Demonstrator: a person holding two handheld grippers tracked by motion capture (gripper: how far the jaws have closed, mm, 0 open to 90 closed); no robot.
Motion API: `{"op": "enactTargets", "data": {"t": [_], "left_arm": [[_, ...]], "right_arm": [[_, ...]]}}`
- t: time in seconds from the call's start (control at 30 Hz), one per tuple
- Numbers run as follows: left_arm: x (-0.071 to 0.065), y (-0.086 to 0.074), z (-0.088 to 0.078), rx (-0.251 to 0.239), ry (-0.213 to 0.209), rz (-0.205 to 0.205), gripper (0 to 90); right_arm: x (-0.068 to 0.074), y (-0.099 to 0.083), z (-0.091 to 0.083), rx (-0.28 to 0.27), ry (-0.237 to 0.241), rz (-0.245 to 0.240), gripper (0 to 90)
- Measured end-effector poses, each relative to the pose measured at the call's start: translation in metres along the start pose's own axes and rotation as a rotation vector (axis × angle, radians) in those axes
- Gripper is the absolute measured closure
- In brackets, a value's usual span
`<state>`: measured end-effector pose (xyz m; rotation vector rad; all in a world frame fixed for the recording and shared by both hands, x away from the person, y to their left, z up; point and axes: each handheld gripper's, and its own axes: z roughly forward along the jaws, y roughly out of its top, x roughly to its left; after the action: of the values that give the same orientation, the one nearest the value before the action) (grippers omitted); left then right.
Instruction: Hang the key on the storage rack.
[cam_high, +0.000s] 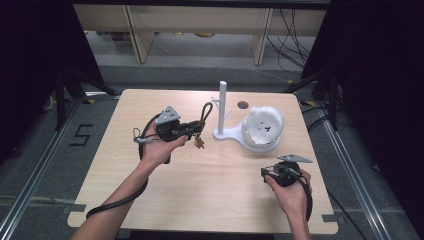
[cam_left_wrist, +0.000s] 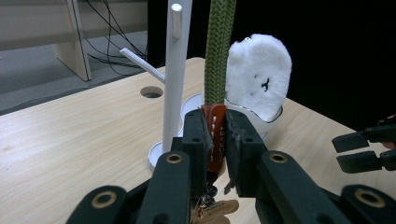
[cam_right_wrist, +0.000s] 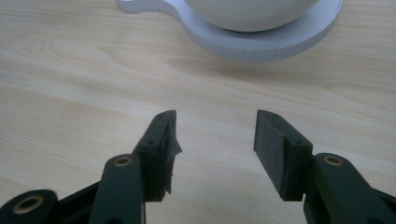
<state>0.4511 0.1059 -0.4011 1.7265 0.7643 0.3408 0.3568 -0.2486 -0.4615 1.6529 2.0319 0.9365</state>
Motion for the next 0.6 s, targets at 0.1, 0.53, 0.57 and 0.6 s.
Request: {"op": "enactTargets", "data": {"t": [0.1, 0.53, 0.57, 0.6], "left_arm": [[0.002, 0.003, 0.004, 0.002, 0.003, -0.001, 78.7], [0.016, 0.008, 0.022, 0.014, -0.015, -0.086, 78.7], [0.016, 0.008, 0.023, 0.014, -0.014, -0.09, 78.7], [0.017, 0.008, 0.024, 0.013, -0.017, -0.094, 78.7]], "right_arm": [[0.0, 0.0, 0.0, -0.001, 0.0, 0.001, 49.7], [-0.003, -0.001, 0.0, -0.003, 0.001, -0.03, 49.6], [-0.003, 0.0, 0.0, -0.003, 0.002, -0.03, 49.6], [-0.003, 0.0, 0.0, -0.005, 0.001, -0.029, 49.6]]}}
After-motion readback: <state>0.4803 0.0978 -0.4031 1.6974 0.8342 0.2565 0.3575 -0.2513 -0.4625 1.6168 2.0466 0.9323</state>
